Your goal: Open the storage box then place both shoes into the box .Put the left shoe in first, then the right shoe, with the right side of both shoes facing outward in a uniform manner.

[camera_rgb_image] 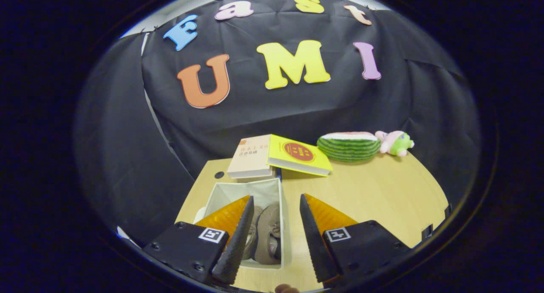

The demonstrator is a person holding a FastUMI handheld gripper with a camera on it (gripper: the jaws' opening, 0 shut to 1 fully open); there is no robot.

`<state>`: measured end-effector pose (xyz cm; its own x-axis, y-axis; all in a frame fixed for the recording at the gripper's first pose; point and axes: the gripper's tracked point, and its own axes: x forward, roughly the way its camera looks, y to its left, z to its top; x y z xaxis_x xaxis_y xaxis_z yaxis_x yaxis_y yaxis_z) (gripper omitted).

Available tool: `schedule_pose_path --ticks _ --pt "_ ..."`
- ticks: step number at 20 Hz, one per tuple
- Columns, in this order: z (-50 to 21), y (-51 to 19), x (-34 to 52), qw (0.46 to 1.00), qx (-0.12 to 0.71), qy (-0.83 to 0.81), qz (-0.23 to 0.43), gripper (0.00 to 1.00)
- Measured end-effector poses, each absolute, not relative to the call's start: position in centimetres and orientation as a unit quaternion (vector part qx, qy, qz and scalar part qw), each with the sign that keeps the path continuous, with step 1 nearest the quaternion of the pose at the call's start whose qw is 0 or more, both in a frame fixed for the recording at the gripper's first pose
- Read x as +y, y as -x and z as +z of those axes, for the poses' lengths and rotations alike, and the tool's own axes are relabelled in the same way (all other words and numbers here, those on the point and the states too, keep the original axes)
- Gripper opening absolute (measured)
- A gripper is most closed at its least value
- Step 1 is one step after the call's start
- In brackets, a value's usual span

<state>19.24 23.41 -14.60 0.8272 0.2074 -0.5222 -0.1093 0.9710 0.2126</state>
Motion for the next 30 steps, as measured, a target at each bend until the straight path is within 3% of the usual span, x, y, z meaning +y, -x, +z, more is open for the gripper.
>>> schedule_pose_path --ticks 1,2,7,17,30 --pt "-13.7 -19.0 22.8 0.957 0.266 -0.086 0.082 0.76" --pt "-13.0 -18.6 22.3 0.960 0.255 -0.086 0.081 0.92" --pt "-9.0 -16.0 19.4 0.978 0.170 -0.080 0.093 1.00" --pt "-4.1 -9.5 12.2 0.997 0.019 -0.045 0.059 1.00" --pt "-5.9 -4.0 15.0 0.996 0.024 -0.026 0.086 1.00"
